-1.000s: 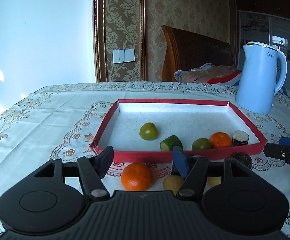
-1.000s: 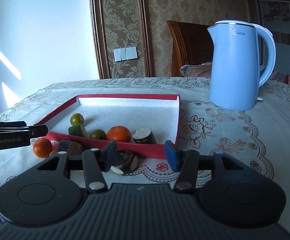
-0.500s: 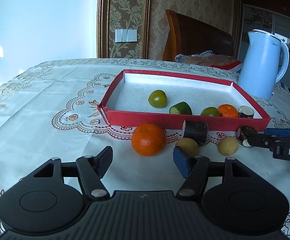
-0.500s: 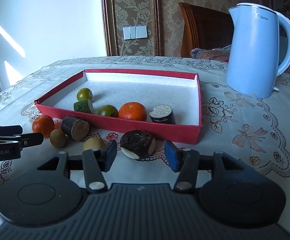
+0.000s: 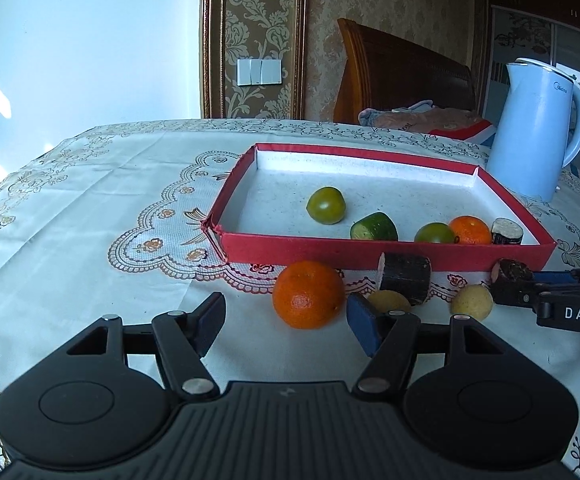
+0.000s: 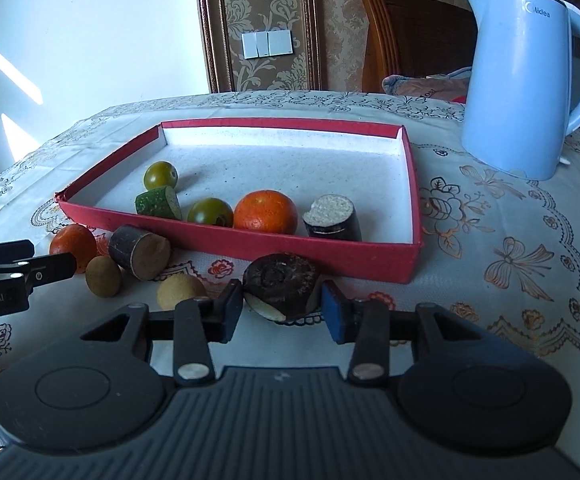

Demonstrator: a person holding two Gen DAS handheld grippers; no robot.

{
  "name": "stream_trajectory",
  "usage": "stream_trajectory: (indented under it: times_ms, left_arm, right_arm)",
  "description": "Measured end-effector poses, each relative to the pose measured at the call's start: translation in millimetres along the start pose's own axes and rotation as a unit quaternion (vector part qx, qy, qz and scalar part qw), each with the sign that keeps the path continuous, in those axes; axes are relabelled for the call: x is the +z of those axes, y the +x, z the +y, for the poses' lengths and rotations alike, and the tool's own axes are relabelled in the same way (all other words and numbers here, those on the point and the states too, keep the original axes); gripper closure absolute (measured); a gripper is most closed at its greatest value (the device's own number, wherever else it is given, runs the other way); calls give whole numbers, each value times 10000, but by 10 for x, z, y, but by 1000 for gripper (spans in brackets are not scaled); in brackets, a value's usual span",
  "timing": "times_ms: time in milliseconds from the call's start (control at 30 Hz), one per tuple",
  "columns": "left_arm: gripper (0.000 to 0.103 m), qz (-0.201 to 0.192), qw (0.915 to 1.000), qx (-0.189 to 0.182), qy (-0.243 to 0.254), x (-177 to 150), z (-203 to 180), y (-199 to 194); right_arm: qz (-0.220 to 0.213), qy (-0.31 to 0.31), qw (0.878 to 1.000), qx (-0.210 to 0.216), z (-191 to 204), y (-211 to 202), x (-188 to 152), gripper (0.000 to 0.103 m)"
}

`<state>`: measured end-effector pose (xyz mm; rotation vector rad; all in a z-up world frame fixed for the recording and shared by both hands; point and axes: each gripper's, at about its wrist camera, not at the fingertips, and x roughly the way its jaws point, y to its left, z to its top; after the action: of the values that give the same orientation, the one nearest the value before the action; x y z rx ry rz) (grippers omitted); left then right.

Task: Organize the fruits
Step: 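Grasp a dark round slice with the right tool while the left tool grasps the orange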

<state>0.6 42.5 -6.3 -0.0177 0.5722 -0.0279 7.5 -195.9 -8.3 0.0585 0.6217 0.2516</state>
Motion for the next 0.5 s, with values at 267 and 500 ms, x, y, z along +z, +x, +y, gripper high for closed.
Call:
stream_trajectory:
  times_ms: [267, 500]
  left_arm:
    - [35, 345, 9993, 77, -155, 155, -13, 251]
    - [35, 417, 9986, 240, -225, 171, -45, 367]
  right_arm:
    - [-36, 121, 9999, 71, -34, -20, -7, 63]
    - [-22, 125, 9999, 79, -33, -8, -14, 63]
